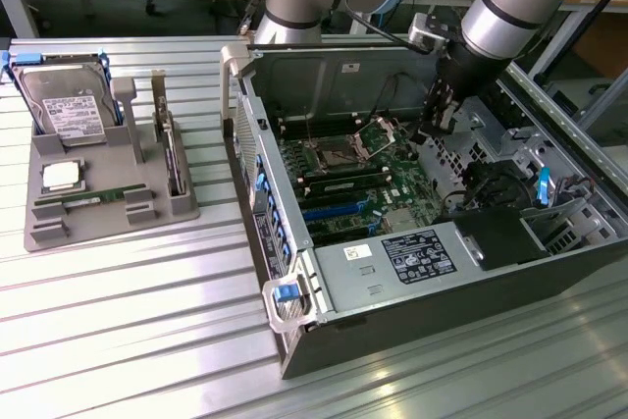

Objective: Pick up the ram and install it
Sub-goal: 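Press down the ram until it locks into place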

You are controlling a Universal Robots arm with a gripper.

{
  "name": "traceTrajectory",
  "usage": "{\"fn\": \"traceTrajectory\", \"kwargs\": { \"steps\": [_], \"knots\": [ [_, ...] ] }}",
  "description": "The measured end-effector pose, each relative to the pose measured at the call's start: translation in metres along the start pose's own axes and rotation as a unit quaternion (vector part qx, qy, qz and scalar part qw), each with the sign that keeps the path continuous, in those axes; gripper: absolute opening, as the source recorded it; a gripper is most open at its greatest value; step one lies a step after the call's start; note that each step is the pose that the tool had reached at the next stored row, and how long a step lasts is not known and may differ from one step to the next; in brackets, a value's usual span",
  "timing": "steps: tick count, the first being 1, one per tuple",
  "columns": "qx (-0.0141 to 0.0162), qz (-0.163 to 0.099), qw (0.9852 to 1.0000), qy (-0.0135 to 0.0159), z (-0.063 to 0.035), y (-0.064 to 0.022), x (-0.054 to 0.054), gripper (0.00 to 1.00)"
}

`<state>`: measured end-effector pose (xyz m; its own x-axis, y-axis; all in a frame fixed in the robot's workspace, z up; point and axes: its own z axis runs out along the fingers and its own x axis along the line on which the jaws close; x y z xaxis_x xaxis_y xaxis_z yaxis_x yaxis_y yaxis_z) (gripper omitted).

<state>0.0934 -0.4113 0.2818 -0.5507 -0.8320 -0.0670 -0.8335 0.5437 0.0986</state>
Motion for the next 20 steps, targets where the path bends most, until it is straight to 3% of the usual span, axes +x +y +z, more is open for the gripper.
{"fn": "traceTrajectory", "kwargs": {
  "steps": [4, 9, 10, 15, 17, 20],
  "knots": [
    [0.0022, 0.033, 0.9994, -0.0033, 0.0001, 0.0, 0.0, 0.1],
    [0.0055, 0.081, 0.9966, -0.0081, 0.0001, 0.0, 0.0, 0.1],
    [0.0071, 0.105, 0.9944, -0.0104, 0.0001, 0.0, 0.0, 0.1],
    [0.0104, 0.154, 0.9879, -0.0153, 0.0002, 0.0, 0.0, 0.1],
    [0.012, 0.177, 0.984, -0.0175, 0.0002, -0.0001, 0.0001, 0.1],
    [0.013, 0.192, 0.9811, -0.019, 0.0003, 0.0, 0.0001, 0.1]
  ]
}}
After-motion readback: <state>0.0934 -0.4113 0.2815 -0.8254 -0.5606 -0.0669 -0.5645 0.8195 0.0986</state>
